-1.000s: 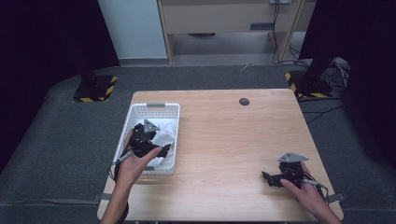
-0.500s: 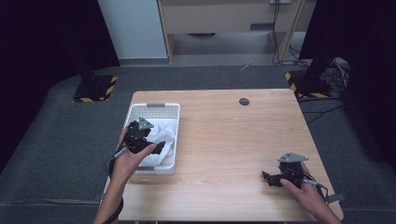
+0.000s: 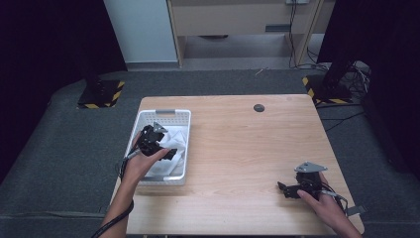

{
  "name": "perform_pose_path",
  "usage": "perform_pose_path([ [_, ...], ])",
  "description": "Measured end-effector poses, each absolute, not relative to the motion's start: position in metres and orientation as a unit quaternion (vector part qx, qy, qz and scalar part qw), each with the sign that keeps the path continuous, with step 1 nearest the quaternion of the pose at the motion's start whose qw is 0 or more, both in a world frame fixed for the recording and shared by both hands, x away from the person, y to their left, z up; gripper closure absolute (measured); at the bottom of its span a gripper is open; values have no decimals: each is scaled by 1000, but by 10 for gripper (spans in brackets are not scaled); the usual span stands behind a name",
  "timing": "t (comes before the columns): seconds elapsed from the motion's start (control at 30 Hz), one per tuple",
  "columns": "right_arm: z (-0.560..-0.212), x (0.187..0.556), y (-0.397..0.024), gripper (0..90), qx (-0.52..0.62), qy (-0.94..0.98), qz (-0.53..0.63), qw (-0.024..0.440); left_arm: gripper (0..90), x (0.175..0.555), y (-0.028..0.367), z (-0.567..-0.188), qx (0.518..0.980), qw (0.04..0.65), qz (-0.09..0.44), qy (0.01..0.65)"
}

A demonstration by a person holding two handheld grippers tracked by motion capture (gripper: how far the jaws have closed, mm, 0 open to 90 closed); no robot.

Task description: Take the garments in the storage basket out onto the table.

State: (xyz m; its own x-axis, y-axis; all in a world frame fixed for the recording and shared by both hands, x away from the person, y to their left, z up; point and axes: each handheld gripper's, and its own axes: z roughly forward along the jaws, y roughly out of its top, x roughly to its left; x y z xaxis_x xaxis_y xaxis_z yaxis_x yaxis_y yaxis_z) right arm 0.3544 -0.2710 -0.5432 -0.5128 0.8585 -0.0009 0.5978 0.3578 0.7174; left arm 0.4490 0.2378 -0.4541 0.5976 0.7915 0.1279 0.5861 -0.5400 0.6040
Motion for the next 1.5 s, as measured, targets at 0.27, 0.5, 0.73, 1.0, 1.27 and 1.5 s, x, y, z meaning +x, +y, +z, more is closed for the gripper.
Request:
perform_pose_path([
  [0.27, -543, 354, -271, 4, 454, 801, 338, 193, 41, 459, 236, -474, 867, 251, 173, 395],
  [0.5, -543, 354, -271, 3, 454, 801, 338, 193, 29, 463, 232, -484, 872, 270, 133, 386],
  [0.73, -543, 354, -271, 3, 454, 801, 338, 193, 18, 465, 236, -492, 875, 275, 122, 380],
  [1.0, -543, 354, -271, 4, 454, 801, 338, 193, 2, 464, 230, -508, 901, 230, 116, 350],
  [1.27, -543, 354, -271, 3, 454, 801, 338, 193, 3, 470, 235, -509, 887, 239, 135, 371],
  [1.5, -543, 354, -271, 4, 454, 801, 338, 193, 0, 474, 239, -514, 886, 238, 133, 375],
])
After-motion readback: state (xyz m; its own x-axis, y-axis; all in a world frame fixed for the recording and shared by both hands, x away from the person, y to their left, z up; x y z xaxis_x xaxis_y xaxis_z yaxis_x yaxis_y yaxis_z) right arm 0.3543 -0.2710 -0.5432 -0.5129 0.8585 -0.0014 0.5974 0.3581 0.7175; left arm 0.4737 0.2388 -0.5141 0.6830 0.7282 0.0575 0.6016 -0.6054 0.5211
